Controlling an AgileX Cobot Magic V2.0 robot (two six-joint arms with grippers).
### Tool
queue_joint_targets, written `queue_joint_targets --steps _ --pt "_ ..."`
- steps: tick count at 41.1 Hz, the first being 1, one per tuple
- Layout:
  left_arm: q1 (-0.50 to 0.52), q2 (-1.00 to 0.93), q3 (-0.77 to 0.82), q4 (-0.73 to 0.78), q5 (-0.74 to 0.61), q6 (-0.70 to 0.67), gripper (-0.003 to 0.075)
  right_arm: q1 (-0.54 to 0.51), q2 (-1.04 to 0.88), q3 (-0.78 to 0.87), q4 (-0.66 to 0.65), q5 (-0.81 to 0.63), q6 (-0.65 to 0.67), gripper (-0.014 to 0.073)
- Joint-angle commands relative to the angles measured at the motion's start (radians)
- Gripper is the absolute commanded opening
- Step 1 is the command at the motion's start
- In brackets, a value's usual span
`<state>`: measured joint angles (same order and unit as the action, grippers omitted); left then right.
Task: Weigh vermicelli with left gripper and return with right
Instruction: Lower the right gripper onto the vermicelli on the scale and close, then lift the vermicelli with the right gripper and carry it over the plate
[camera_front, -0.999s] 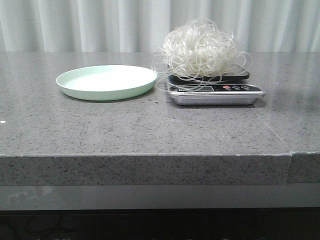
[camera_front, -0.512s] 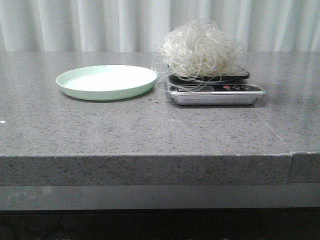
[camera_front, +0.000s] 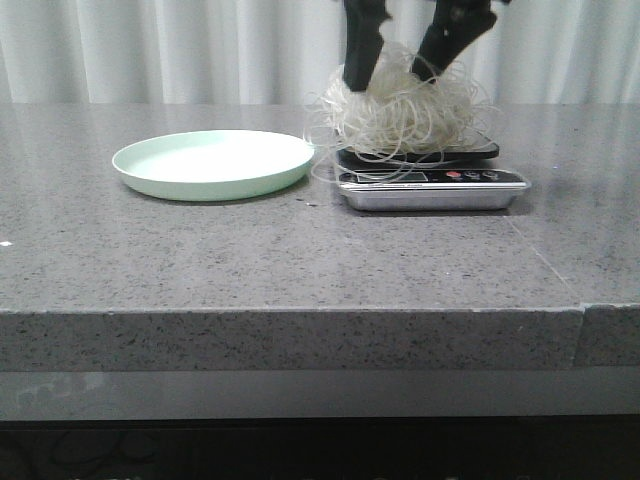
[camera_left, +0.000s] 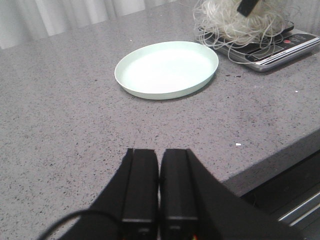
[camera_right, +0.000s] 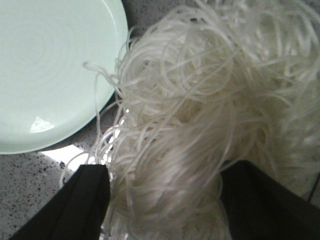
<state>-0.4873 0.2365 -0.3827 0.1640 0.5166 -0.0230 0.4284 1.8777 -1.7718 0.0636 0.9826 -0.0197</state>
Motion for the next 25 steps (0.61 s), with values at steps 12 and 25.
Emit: queue_joint_targets --steps 12,25 --pt "0.001 0.010 -0.028 0.006 -0.067 -0.002 0.0137 -0.001 -0.026 -0.033 -0.008 0.037 -0.008 0.0310" --pt "0.001 0.010 -0.028 0.006 -0.067 -0.002 0.0137 -0.001 -0.026 -0.114 -0.009 0.067 -0.008 0.0156"
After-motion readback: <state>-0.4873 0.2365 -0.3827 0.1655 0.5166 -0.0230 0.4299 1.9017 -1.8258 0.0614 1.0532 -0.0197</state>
